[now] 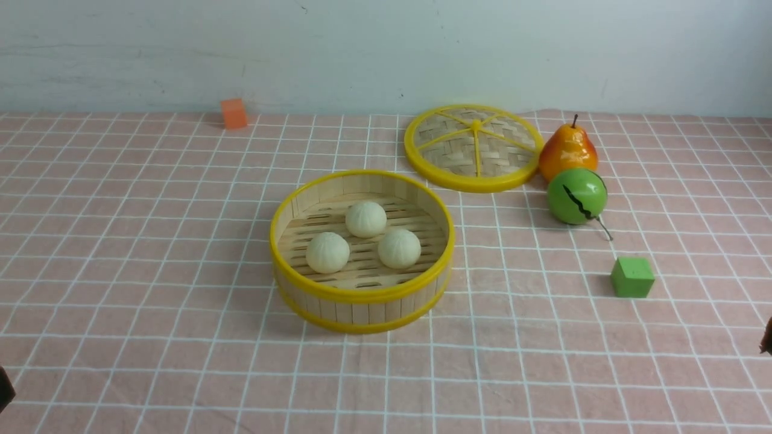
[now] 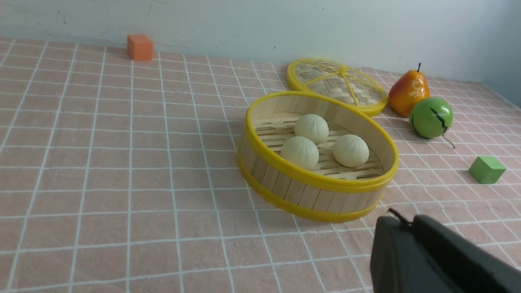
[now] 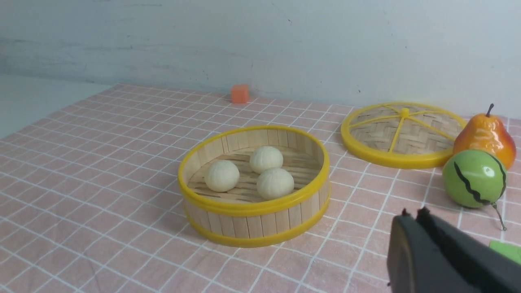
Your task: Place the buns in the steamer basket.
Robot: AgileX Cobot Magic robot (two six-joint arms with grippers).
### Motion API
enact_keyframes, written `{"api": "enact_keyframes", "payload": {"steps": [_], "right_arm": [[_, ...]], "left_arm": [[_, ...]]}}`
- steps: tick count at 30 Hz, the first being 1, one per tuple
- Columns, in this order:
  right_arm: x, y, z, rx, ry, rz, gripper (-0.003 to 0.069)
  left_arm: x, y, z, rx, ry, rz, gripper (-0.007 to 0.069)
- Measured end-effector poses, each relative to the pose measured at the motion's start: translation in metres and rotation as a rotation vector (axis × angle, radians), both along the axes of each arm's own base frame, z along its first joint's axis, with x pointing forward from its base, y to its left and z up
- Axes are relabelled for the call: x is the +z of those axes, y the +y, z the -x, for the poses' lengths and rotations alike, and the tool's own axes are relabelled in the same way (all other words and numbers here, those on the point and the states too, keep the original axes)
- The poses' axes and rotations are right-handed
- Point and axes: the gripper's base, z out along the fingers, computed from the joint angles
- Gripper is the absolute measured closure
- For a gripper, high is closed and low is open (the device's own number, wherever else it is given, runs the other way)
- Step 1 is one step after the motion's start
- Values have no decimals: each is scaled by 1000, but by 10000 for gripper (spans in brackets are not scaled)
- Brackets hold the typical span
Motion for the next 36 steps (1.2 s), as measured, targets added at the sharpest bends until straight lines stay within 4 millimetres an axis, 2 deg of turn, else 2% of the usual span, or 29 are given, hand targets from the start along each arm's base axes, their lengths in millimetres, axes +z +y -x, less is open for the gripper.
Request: {"api": "enact_keyframes", "payload": {"steps": [3,7,10,13,17,23,36], "right_arm": [[-8,0,1,3,4,4,651],[-40,-4,7,5,-3,15,646],[-72,-10,14,-31,17,-38,643],[-90,-17,18,-104,26,-82,648],[-98,-25,20,-227,55,-37,678],[-112,-32,21,-335,196,31,680],[-113,-37,22,-437,222,54,679]], "left_arm": [[0,0,0,0,0,0,586],[0,0,0,0,0,0,586],[0,0,0,0,0,0,586],[0,0,0,0,0,0,582],[-1,0,0,0,3,-3,574],[-2,0,-1,1,18,-11,570],[-2,0,-1,1,21,-12,557]]}}
